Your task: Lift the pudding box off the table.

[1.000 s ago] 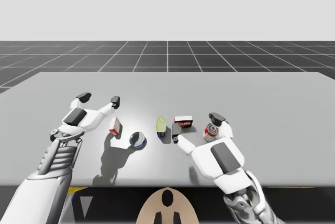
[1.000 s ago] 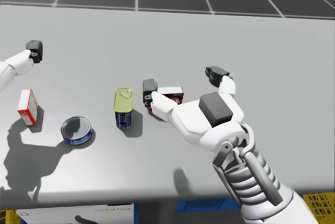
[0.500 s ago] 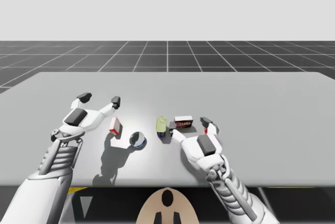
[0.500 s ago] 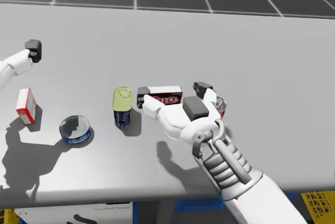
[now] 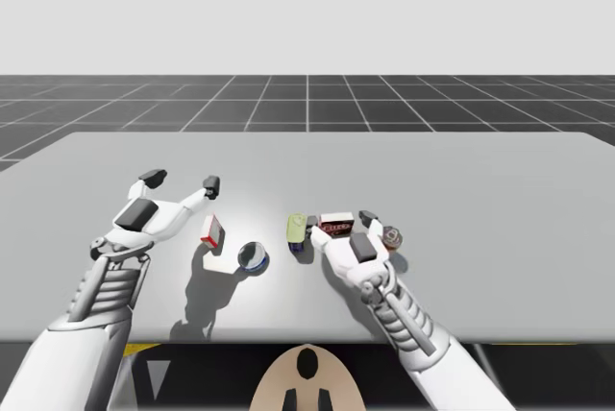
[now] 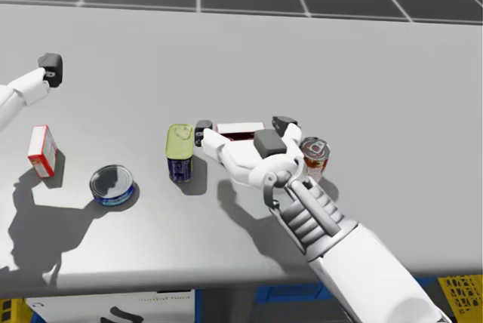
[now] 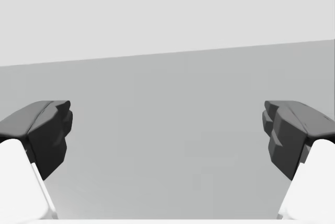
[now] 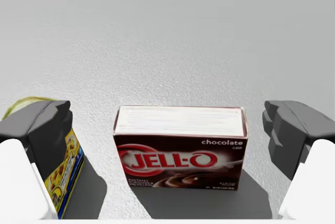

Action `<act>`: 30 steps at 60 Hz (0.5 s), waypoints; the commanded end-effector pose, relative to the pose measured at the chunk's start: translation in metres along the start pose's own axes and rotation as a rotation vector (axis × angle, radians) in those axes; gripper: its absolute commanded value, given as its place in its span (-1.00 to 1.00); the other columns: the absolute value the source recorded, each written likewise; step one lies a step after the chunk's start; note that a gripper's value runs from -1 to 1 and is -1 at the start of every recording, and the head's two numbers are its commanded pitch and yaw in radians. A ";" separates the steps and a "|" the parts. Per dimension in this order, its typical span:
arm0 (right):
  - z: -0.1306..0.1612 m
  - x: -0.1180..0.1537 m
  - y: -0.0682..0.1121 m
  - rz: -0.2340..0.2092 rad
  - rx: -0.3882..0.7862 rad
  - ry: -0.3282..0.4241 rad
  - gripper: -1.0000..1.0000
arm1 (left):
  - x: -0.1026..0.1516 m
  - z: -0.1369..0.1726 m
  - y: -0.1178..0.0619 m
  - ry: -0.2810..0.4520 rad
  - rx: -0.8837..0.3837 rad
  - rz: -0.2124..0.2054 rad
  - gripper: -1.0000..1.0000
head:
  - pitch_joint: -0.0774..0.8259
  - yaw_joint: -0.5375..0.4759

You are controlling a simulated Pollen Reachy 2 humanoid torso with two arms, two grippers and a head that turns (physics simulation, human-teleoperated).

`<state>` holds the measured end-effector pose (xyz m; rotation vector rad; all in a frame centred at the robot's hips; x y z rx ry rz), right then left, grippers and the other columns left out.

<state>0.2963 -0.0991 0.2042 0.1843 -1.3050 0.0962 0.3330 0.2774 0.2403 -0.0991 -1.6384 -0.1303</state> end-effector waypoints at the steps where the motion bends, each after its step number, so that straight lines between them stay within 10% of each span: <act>1: -0.007 -0.007 0.037 -0.131 0.018 0.119 -1.00 | 0.001 0.001 0.000 -0.002 -0.001 0.002 -1.00 | 0.61 -0.18; 30: -0.034 -0.020 0.036 -0.111 -0.011 0.155 -1.00 | 0.003 0.002 0.001 -0.011 0.001 0.006 -1.00 | 0.62 -0.17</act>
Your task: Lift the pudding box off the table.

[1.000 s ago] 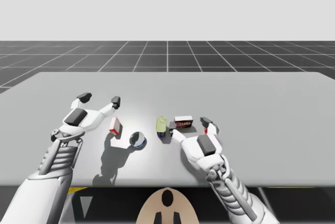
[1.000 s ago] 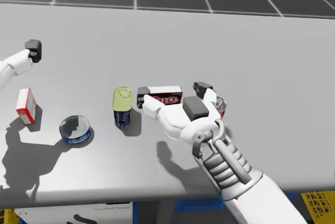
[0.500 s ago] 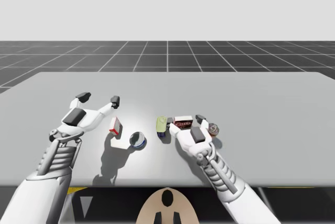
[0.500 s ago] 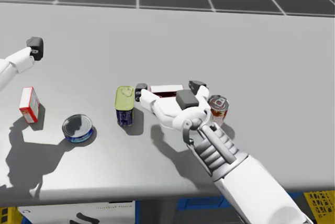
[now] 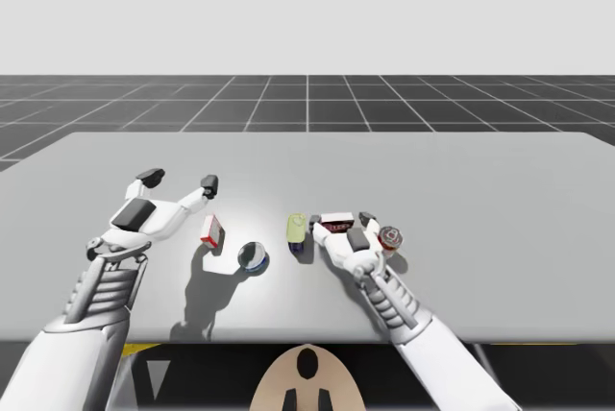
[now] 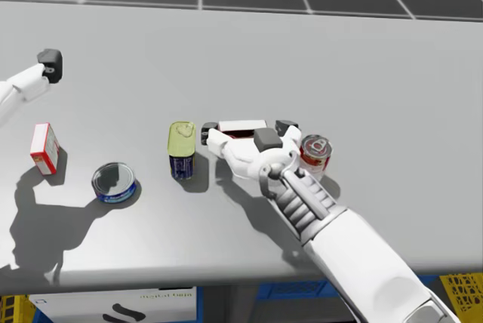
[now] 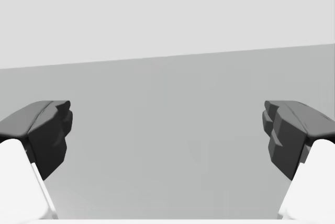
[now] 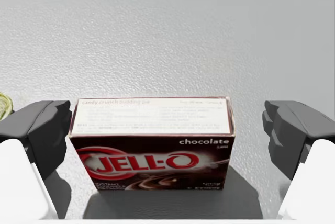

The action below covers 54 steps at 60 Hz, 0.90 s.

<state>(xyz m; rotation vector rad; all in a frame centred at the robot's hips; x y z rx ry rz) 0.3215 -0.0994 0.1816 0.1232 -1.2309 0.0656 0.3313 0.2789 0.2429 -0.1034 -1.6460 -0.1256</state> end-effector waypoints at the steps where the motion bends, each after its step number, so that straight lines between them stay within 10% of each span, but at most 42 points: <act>1: -0.004 -0.005 0.043 -0.109 0.057 0.085 -1.00 | 0.001 0.001 0.000 -0.004 0.001 0.000 -1.00 | 0.62 -0.17; 27: -0.017 -0.012 0.051 -0.057 0.103 0.100 -1.00 | 0.000 0.001 -0.002 -0.005 -0.001 -0.006 -1.00 | 0.62 -0.19; 30: -0.016 -0.013 0.051 -0.057 0.113 0.104 -0.58 | 0.001 0.001 -0.002 -0.004 -0.002 -0.007 -1.00 | 0.62 -0.19; 32: -0.015 -0.015 0.052 -0.051 0.103 0.101 0.80 | 0.001 0.001 -0.002 -0.004 -0.002 -0.007 -1.00 | 0.62 -0.19; 34: -0.015 -0.016 0.052 -0.062 0.104 0.110 0.99 | 0.001 0.001 -0.002 -0.003 -0.002 -0.007 -1.00 | 0.61 -0.19; 54: -0.014 -0.017 0.050 -0.057 0.102 0.102 1.00 | -0.001 0.000 -0.003 0.000 0.004 -0.011 -1.00 | 0.18 -0.18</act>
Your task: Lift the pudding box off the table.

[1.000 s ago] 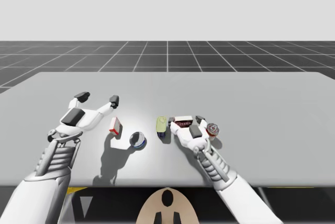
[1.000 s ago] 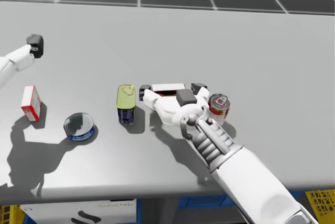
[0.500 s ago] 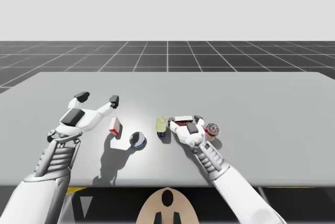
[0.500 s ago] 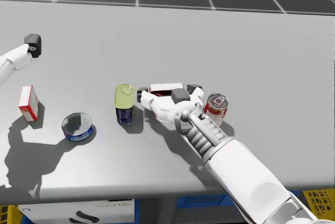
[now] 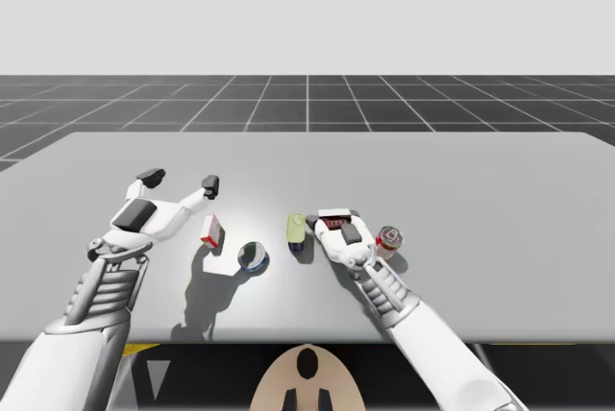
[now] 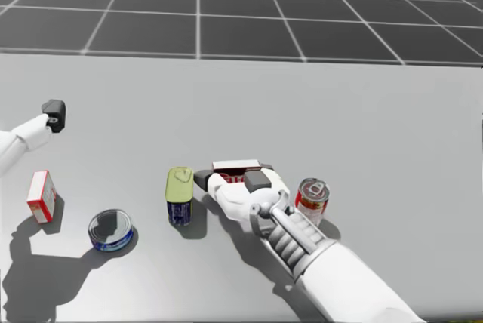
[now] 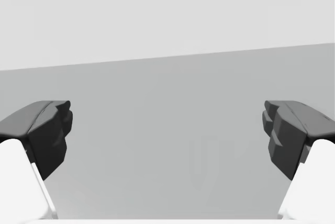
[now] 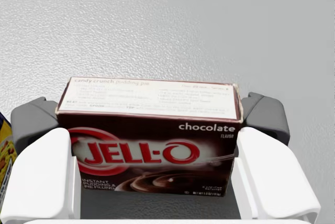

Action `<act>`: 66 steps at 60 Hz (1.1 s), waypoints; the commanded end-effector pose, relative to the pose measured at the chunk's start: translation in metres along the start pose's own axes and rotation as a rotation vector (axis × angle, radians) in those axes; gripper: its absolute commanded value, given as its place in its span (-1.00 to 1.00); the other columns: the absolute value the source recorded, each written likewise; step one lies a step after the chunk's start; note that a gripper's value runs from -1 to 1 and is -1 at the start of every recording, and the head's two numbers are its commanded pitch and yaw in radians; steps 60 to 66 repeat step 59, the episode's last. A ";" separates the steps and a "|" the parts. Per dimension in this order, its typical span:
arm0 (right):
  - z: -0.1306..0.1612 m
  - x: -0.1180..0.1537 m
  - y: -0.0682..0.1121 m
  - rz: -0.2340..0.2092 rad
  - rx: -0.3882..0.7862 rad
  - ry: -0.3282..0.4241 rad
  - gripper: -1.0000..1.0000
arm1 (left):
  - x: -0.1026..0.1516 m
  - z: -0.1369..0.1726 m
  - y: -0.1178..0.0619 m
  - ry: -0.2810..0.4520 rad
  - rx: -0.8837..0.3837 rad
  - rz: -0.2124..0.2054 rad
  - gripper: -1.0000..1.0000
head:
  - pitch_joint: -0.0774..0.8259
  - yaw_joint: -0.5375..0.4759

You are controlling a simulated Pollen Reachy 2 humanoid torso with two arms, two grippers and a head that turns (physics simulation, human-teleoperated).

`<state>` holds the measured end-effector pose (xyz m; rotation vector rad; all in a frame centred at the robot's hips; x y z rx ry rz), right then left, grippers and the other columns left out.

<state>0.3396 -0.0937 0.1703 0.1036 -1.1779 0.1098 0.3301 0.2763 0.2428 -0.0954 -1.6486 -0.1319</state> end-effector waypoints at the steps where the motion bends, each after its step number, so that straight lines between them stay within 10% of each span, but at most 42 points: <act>1: 0.006 -0.011 0.048 -0.094 0.096 0.044 1.00 | -0.001 0.000 0.000 0.002 0.003 -0.002 -1.00 | 0.16 -0.18; 26: 0.018 -0.002 0.047 -0.073 0.097 -0.007 1.00 | -0.001 -0.001 0.001 0.002 0.008 -0.001 -1.00 | -0.07 -0.15; 59: 0.127 0.139 0.020 0.001 0.067 -0.512 1.00 | -0.001 -0.002 0.002 0.003 0.021 0.002 -1.00 | -0.15 -0.18; 66: 0.127 0.139 0.020 0.001 0.067 -0.512 1.00 | -0.001 -0.002 0.002 0.003 0.021 0.002 -1.00 | -0.15 -0.18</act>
